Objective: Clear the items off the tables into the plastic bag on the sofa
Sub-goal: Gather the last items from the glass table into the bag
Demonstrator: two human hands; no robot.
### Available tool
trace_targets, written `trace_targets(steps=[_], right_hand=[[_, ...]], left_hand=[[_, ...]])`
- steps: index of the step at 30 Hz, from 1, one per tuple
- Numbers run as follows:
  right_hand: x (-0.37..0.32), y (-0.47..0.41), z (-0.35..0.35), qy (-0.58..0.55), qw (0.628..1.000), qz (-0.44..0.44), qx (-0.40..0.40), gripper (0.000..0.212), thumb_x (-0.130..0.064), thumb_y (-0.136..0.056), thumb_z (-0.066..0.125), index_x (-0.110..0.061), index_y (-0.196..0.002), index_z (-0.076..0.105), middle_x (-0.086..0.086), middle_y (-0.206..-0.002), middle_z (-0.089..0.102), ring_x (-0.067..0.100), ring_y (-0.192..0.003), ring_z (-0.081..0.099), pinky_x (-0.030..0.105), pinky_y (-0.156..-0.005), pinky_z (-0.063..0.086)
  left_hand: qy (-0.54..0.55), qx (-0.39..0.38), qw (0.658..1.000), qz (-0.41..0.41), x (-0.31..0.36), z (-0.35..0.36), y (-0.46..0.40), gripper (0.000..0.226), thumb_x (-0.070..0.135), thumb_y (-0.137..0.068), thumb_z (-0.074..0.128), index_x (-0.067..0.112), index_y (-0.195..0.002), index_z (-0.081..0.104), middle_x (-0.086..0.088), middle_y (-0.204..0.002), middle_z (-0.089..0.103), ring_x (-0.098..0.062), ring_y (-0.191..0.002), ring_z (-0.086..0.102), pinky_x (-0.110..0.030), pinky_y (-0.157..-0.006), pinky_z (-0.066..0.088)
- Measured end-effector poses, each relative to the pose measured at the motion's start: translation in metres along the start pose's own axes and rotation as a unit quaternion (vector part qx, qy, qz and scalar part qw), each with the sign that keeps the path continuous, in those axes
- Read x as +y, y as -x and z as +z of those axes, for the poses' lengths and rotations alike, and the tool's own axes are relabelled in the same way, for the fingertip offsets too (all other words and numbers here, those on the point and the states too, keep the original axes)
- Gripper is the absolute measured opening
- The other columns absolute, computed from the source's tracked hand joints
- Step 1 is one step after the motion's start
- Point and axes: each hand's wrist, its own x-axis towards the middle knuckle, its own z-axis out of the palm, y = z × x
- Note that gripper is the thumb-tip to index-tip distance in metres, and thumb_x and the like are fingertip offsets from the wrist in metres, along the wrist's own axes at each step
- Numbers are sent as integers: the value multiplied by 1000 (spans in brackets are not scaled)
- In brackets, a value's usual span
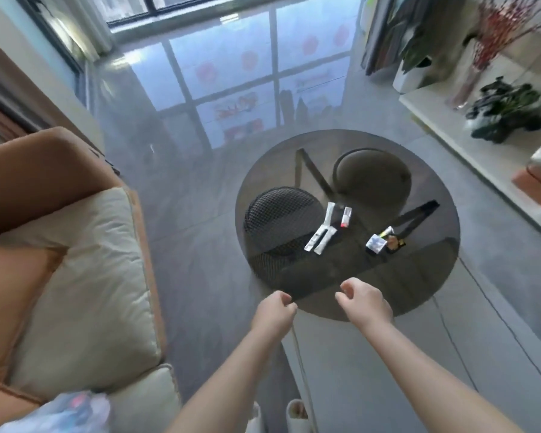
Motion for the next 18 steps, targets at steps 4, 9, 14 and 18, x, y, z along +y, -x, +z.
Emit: trace_targets(steps=[4, 9, 14, 18], right_hand=[[25, -23, -12, -24, 999, 44, 16, 26, -37, -89, 54, -26, -112, 60, -4, -113, 65, 20, -105, 59, 28, -82, 44], [45, -54, -13, -44, 995, 82, 26, 29, -37, -89, 54, -25, -115, 60, -6, -116, 64, 18, -107, 58, 28, -80, 44], [58, -99, 6, -68, 991, 111, 32, 33, -35, -88, 55, -24, -119, 58, -5, -123, 57, 17, -107, 56, 29, -82, 46], [69, -141, 22, -55, 994, 92, 28, 44, -30, -89, 57, -22, -131, 49, -3, -140, 44, 20, -123, 45, 34, -92, 46]], left_hand=[[-19, -3, 1000, 14, 29, 13, -26, 40, 29, -91, 52, 17, -129, 51, -5, -121, 62, -23, -105, 63, -33, -92, 51], [-49, -17, 998, 24, 51, 25, -65, 39, 31, -90, 51, 20, -128, 52, -3, -121, 62, -20, -104, 63, -33, -92, 51], [-89, -17, 995, 43, 60, 39, -124, 35, 32, -91, 49, 23, -124, 55, 2, -117, 62, -15, -105, 60, -30, -89, 50], [-134, -13, 989, 62, 62, 51, -182, 35, 32, -92, 48, 21, -125, 56, 0, -123, 54, -17, -108, 57, -32, -88, 50]])
